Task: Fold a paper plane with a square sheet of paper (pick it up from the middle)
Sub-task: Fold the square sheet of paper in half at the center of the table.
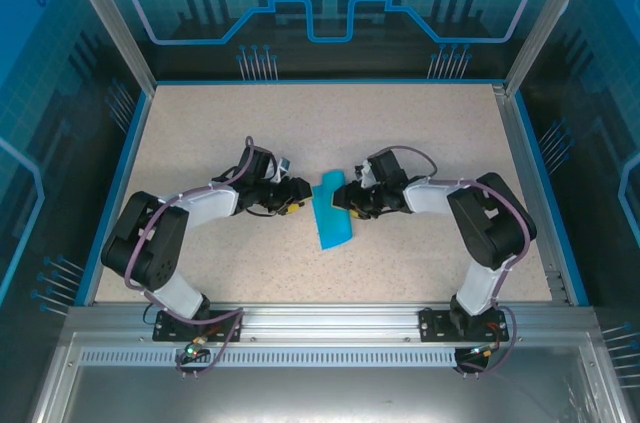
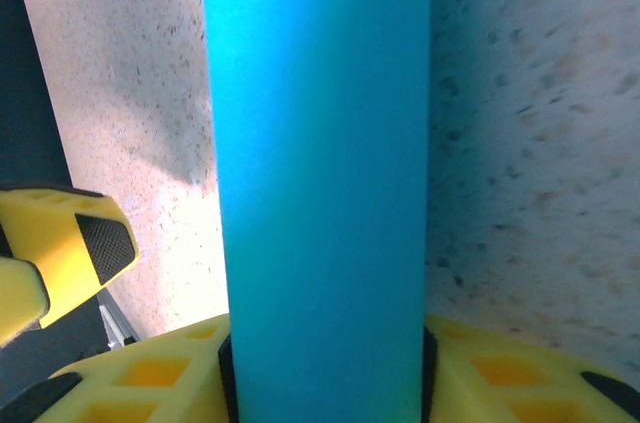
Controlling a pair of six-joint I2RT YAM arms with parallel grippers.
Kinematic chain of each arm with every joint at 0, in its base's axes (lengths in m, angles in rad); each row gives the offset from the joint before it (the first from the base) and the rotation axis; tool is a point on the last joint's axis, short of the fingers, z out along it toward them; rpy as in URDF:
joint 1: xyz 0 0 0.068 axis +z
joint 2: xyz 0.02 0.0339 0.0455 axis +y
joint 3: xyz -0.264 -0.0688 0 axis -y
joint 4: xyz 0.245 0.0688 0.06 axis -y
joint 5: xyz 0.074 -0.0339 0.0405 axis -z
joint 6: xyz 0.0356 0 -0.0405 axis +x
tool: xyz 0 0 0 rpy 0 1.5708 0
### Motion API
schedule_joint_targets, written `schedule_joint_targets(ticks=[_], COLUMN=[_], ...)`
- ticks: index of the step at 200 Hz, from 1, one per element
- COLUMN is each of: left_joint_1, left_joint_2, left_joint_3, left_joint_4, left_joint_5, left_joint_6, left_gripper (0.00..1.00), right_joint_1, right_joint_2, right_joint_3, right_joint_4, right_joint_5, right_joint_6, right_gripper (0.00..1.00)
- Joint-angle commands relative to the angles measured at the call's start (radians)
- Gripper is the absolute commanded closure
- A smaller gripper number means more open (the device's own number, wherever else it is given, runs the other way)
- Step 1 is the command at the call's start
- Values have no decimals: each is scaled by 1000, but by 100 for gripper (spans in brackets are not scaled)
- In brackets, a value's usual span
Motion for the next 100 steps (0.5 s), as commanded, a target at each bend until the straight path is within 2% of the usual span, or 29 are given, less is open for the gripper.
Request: schedule_joint_targets(ticks=[1,21,82,100], left_joint_1=[0,-7,-74,-92], left_joint_2=[-32,-19,63,88], left_joint_3=[4,17,87,88], left_joint_4=[-18,-14,20,61], left_joint_5=[-5,4,26,33], left_joint_6=[1,0,-37,-68], left_gripper=[53,53,52,48], right_joint_1=[-28,-39,-7,-2], right_joint_2=[-43,-96,-85,-87], right_joint_3=[-1,-40,-99,-97], right_joint_4=[-43,-45,45,31], right_joint_5=[-19,31,1,4], right_joint_6=[-40,-39,44,40], right_gripper=[56,55,53,52])
